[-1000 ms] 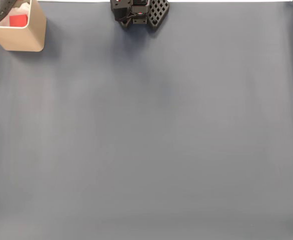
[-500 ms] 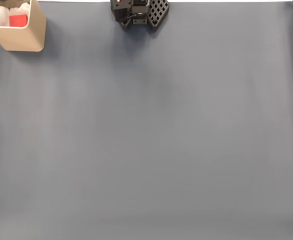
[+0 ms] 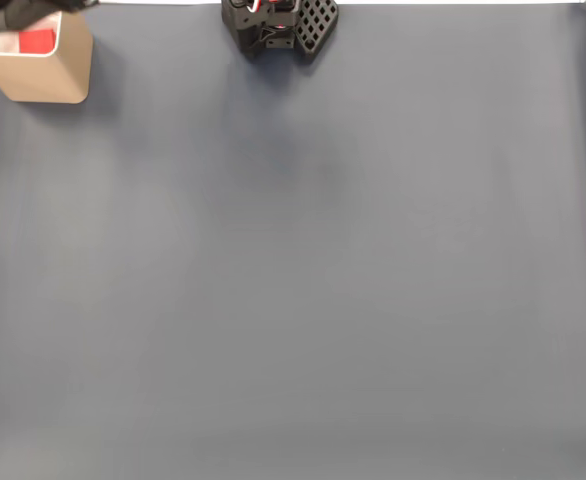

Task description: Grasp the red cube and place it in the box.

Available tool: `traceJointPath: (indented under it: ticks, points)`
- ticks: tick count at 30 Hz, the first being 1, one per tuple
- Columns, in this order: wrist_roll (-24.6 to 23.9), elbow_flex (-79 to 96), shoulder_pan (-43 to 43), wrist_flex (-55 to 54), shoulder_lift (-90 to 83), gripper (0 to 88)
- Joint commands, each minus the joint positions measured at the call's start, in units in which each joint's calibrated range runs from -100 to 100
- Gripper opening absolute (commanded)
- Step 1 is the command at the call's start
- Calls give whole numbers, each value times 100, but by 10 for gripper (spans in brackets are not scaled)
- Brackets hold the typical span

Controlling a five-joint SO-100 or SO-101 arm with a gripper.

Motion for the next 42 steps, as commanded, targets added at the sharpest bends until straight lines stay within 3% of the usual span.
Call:
traceJointPath:
  ticks: [1, 23, 42]
  points:
    - [39, -385, -532, 36, -131, 0]
    - [88, -339, -3813, 36, -27, 0]
    - [63, 1458, -5504, -87, -1378, 0]
